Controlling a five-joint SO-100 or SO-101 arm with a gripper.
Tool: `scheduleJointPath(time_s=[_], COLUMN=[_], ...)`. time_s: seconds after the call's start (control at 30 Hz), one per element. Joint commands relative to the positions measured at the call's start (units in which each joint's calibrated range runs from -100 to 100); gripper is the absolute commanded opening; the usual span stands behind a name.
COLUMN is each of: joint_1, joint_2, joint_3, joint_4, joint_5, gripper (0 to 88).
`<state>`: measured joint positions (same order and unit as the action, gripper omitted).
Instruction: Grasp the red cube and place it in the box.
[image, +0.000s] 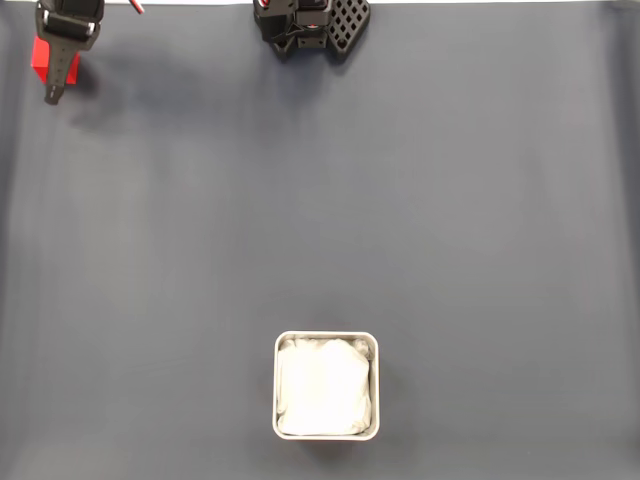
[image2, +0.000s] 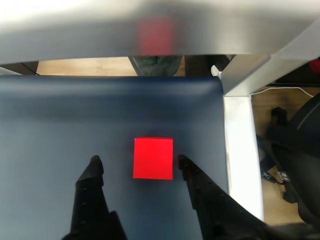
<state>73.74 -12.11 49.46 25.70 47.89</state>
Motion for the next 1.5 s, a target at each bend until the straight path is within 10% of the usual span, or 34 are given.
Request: scheduleJointPath(time_s=[0.0,0.9,1.47], joint_1=[0.98,1.40,1.76], joint_2=[-0.19,4.40,4.58], joint_3=[-0.55,-1.10,-1.83], joint_4=[-1.43,-5.20,-5.20], joint_5=[-0.15,-0.20,-0.10], gripper=[35.7,34.8,12.7])
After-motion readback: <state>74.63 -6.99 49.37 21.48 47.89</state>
